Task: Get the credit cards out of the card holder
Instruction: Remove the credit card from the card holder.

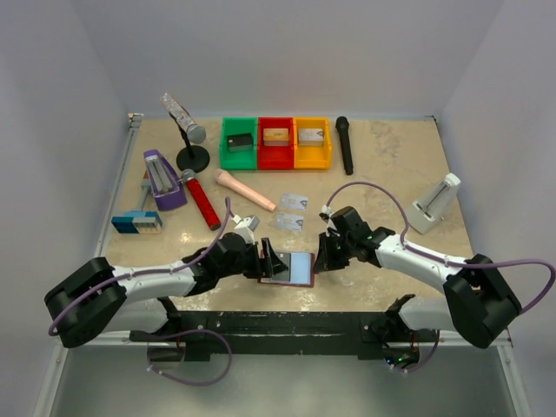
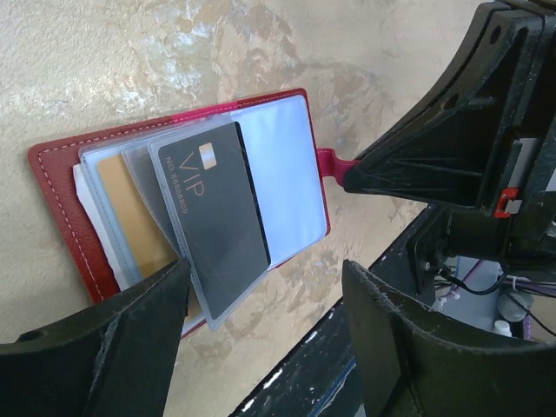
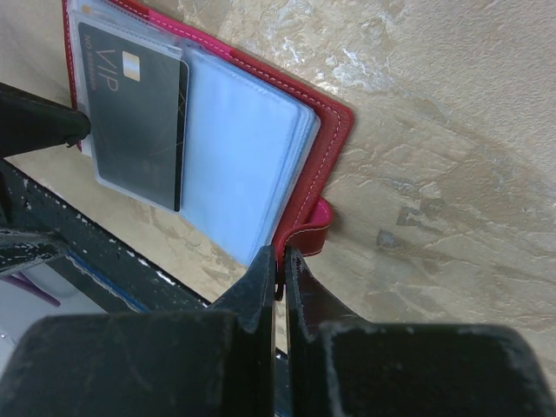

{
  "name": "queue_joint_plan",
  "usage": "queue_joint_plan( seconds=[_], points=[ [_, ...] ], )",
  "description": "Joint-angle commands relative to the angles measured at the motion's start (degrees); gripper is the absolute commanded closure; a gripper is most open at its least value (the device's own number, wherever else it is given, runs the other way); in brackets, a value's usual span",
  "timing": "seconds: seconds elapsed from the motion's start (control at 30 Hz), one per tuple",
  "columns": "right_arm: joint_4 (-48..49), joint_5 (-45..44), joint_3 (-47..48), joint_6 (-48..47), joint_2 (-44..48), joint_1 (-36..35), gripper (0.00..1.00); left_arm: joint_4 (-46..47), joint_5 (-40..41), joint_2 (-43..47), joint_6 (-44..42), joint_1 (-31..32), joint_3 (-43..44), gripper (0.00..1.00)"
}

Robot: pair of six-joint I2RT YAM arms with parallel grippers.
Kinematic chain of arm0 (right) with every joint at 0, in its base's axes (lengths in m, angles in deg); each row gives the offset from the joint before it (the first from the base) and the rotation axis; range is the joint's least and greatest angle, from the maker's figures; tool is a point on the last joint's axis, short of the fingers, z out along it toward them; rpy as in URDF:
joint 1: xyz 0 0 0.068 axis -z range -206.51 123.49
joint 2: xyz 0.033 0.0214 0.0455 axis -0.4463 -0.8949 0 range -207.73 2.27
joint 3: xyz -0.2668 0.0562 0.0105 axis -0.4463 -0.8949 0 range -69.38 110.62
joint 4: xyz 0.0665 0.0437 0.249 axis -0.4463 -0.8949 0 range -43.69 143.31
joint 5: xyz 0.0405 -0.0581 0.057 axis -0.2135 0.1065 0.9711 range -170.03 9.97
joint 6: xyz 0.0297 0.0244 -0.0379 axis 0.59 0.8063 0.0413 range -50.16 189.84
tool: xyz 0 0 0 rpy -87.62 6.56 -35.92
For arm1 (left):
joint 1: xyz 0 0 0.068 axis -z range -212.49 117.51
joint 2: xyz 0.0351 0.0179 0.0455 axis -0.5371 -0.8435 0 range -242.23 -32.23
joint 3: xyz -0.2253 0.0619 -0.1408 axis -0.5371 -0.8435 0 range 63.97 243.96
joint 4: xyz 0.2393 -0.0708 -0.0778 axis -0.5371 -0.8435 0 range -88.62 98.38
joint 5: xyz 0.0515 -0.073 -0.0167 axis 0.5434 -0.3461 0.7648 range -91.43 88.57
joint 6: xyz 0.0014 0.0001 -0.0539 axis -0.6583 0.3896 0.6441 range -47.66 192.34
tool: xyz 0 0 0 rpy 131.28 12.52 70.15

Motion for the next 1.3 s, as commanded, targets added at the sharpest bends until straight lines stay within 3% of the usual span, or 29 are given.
queue_joint_plan(
  seconds=[0.0,0.27,0.6,0.77,0.93,1.03,1.13,1.27],
  points=[
    [1.17,1.49,0.43,-1.21,0.07,-0.33,1.0,2.95,-1.41,-0.32,-1.56,0.55,2.53,0.26],
    [0.73,1.23,1.22,-1.64,-0.46,-0.25,1.0,0.67,1.32,1.87,-1.21,0.46,1.3,0.26],
    [-2.7,-2.55,2.01,-0.94,0.59,-0.25,1.0,-12.16,13.62,16.81,-0.5,0.38,-2.3,0.26],
    [-8.31,-6.59,4.03,-0.59,4.18,-0.34,0.64,-16.12,15.91,21.91,-1.12,0.29,-2.75,0.27],
    [-12.02,-8.45,6.93,-1.55,13.67,-0.42,0.55,-16.48,17.05,25.08,-3.75,0.02,-2.48,0.27],
    [-4.4,-0.57,5.18,-1.04,18.34,-0.69,0.55,-12.36,15.04,24.3,-6.56,-0.41,-2.22,0.27],
    [9.12,9.64,2.11,3.35,17.21,-0.69,0.56,-8.14,11.96,20.7,-8.58,-1.2,-2.13,0.29],
    [23.64,14.49,-0.01,9.77,9.76,-0.6,0.59,-5.67,9.32,16.74,-8.42,-2.52,-2.48,0.42]
  ],
)
